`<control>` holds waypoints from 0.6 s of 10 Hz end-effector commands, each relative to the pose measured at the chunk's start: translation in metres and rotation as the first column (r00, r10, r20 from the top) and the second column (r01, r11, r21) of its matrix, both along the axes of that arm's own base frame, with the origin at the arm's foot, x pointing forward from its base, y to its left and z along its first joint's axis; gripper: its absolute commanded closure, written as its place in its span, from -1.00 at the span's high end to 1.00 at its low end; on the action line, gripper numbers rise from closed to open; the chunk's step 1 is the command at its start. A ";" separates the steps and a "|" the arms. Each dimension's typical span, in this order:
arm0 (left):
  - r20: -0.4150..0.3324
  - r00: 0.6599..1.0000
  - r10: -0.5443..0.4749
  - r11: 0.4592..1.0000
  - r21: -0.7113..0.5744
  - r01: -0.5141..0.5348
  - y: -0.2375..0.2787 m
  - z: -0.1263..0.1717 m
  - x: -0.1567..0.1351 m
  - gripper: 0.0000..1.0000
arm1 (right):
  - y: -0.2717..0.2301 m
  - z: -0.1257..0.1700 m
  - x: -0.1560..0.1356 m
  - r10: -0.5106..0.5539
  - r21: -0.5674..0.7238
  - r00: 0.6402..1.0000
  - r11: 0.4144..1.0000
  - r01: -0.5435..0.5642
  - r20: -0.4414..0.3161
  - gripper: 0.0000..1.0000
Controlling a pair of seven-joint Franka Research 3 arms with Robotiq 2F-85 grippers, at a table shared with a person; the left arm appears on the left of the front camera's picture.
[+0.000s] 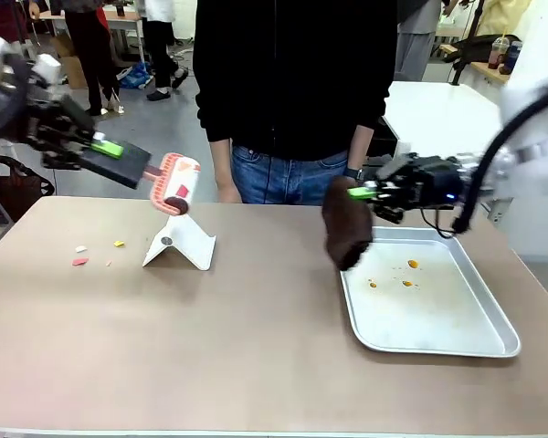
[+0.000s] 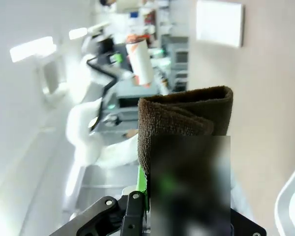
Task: Clean the surface of the table.
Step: Hold the Lint Roller with your left hand and the towel with your right hand.
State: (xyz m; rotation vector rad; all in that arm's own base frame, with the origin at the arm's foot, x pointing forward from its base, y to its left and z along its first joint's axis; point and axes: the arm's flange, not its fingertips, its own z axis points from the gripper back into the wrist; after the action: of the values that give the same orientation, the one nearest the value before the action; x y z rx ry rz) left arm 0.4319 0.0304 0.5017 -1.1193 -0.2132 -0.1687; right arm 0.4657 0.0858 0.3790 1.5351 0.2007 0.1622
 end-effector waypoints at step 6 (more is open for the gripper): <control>-0.080 0.989 0.125 0.932 -0.333 -0.145 0.238 -0.046 -0.116 -0.70 | -0.212 -0.001 -0.053 -0.366 0.097 0.913 0.917 0.387 -0.182 -1.00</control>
State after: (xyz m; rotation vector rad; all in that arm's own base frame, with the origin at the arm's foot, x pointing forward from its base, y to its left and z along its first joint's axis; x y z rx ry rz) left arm 0.2965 0.2575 0.4562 -1.3687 -0.2449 -0.0266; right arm 0.4230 -0.1279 0.3796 1.6840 0.0704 -0.2297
